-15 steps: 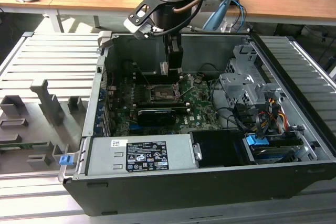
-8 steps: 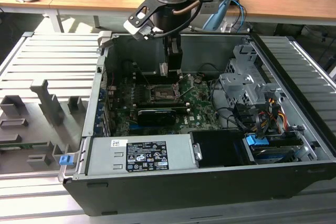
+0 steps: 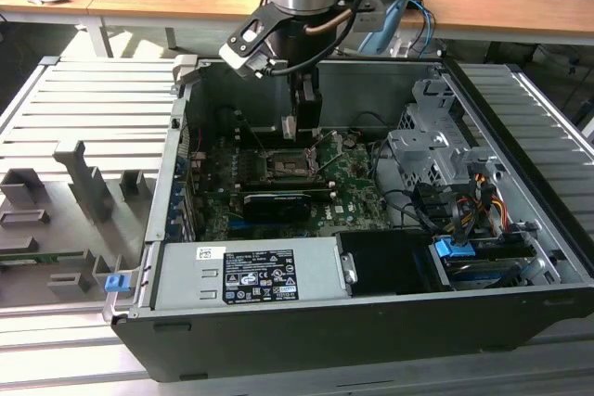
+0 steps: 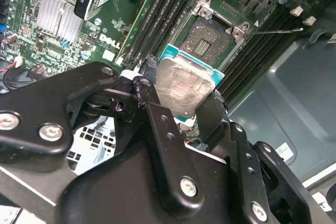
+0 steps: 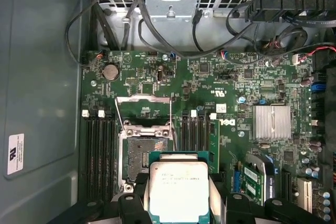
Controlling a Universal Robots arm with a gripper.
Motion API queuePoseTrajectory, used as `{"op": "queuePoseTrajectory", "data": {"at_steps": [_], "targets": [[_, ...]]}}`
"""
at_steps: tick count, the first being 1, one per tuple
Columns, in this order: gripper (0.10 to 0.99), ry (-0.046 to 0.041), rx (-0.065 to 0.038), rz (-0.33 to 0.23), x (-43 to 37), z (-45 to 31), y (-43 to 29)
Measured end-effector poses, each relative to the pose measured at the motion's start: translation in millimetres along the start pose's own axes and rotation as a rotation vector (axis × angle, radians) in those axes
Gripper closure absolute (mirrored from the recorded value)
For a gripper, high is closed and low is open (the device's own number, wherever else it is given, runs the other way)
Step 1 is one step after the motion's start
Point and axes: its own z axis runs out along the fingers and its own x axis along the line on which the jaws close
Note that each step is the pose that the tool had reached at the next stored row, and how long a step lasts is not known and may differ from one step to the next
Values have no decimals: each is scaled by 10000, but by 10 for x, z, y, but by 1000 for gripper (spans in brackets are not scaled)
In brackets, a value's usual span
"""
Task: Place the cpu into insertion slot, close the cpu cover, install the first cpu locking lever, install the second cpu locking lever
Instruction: 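Place the cpu into insertion slot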
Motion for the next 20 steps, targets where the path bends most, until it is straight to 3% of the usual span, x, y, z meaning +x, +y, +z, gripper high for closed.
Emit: {"op": "queuePoseTrajectory", "data": {"at_steps": [20], "targets": [[545,-1,0,-1,-3,104,-10]]}}
